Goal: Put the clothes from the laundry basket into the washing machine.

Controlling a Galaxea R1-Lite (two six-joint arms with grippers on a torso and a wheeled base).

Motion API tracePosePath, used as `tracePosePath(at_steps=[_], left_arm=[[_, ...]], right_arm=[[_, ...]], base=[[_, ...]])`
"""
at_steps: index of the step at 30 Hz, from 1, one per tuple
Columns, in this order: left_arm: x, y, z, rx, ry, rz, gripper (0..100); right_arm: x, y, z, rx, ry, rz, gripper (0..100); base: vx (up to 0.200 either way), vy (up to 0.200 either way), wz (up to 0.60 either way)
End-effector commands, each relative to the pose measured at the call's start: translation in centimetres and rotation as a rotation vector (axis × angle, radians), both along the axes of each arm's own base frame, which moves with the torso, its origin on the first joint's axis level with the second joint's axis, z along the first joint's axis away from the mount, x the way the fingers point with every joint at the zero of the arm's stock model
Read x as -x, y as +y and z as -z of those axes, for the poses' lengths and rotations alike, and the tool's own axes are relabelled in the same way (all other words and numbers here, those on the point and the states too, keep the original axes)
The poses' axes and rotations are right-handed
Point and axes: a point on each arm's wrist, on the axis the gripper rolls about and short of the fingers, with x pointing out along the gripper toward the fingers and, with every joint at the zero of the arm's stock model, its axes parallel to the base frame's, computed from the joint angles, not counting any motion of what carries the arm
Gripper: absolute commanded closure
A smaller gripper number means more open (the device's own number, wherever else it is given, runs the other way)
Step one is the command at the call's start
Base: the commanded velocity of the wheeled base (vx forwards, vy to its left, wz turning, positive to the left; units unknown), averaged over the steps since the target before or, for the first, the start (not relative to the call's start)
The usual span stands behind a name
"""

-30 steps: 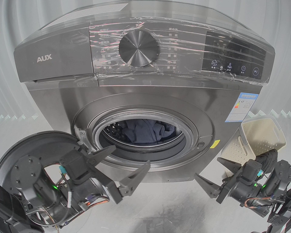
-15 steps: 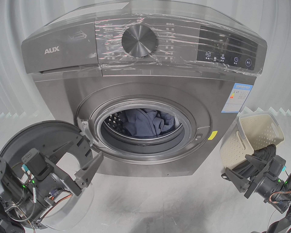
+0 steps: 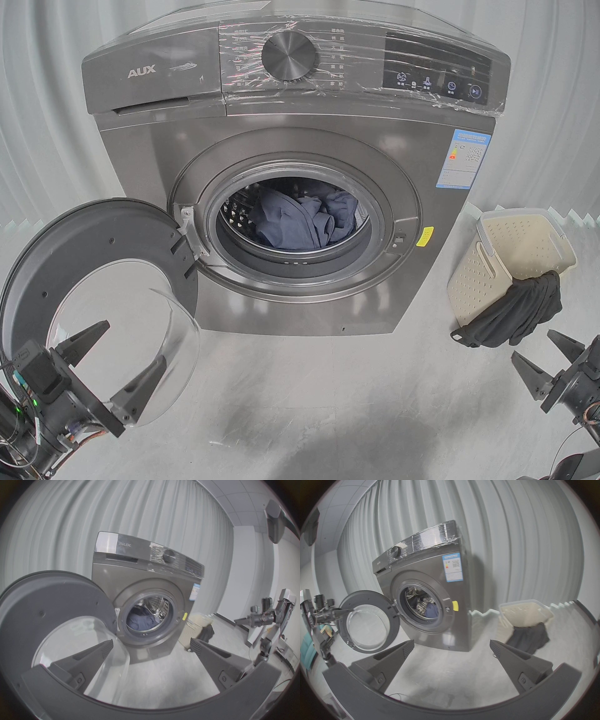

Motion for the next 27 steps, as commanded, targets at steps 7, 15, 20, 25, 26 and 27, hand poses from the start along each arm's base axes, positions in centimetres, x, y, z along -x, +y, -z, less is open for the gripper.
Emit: tracePosePath(at_steps=[7,15,20,25,26,27], left_arm=[[4.9,4.8,1.1,0.025,-0.025,-0.154,0],[7.5,6.5,2.8,0.023,-0.027,-0.291,0],[8.5,6.9,3.4,0.033,-0.043,-0.364,0],[9.3,7.0,4.6,0.022,-0.004,-0.421,0],[9.4,7.0,4.8,0.016,0.001,-0.427,0],[9.5,7.0,4.9,0.012,0.003,-0.440,0]], right_arm=[[5.7,-4.0,1.6,0.023,-0.104,0.221,0],[7.8,-4.6,3.0,0.054,-0.139,0.293,0],[9.0,-4.7,4.5,0.071,-0.124,0.330,0],[9.2,-4.7,5.3,0.064,-0.081,0.296,0],[9.2,-4.6,5.3,0.064,-0.080,0.288,0],[9.2,-4.6,5.3,0.070,-0.080,0.281,0]], base=[[-0.171,0.000,0.00],[0.000,0.000,0.00],[0.000,0.000,0.00],[0.000,0.000,0.00],[0.000,0.000,0.00],[0.000,0.000,0.00]])
